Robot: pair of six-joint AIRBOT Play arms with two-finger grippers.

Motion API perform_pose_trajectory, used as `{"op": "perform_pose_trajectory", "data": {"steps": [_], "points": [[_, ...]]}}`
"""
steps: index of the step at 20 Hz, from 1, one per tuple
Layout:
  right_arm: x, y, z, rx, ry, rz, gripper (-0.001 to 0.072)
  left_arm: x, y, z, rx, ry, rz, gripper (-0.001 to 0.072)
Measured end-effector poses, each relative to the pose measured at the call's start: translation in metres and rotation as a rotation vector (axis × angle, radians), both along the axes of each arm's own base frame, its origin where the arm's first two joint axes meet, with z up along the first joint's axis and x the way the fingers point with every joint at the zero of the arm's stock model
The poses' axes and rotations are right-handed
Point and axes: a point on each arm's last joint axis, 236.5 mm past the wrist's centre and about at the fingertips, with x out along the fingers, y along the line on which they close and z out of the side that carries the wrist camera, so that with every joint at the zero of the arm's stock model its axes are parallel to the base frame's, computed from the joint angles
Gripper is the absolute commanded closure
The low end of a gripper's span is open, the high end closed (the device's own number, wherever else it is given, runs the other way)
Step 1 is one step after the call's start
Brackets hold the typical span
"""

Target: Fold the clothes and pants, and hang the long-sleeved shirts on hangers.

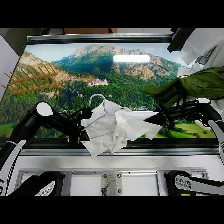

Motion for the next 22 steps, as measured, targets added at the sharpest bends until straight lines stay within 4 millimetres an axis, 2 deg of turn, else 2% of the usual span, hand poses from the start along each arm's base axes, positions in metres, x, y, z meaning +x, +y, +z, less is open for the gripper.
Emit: {"op": "perform_pose_trajectory", "data": {"steps": [1, 2, 3, 4, 5, 15, 18, 22], "points": [[0.0, 0.0, 0.0, -0.001, 0.002, -0.001, 0.0697, 0.0, 0.0, 0.0, 0.0, 0.0, 0.0, 0.0688], [0.001, 0.0, 0.0, -0.002, 0.004, -0.003, 0.0698, 0.0, 0.0, 0.0, 0.0, 0.0, -0.001, 0.0516], [0.001, 0.001, -0.001, -0.005, 0.014, -0.008, 0.0698, 0.003, -0.009, 0.006, -0.041, -0.006, 0.017, 0.0336], [0.002, 0.001, -0.003, -0.01, 0.014, -0.011, 0.0699, 0.002, -0.01, 0.008, -0.047, 0.0, 0.014, 0.0322], [0.001, 0.0, -0.003, -0.014, 0.015, -0.009, 0.07, 0.0, -0.002, 0.002, -0.007, 0.008, 0.012, 0.0322], [0.008, 0.001, -0.006, -0.023, 0.013, -0.038, 0.0701, 0.001, 0.001, 0.0, 0.058, 0.13, 0.187, 0.0322], [0.01, 0.001, -0.006, -0.023, 0.011, -0.045, 0.0702, 0.003, 0.003, 0.008, 0.059, 0.125, 0.235, 0.0322], [0.011, 0.0, -0.007, -0.029, 0.0, -0.047, 0.0702, 0.01, 0.018, 0.022, 0.068, 0.111, 0.35, 0.0322]]}}
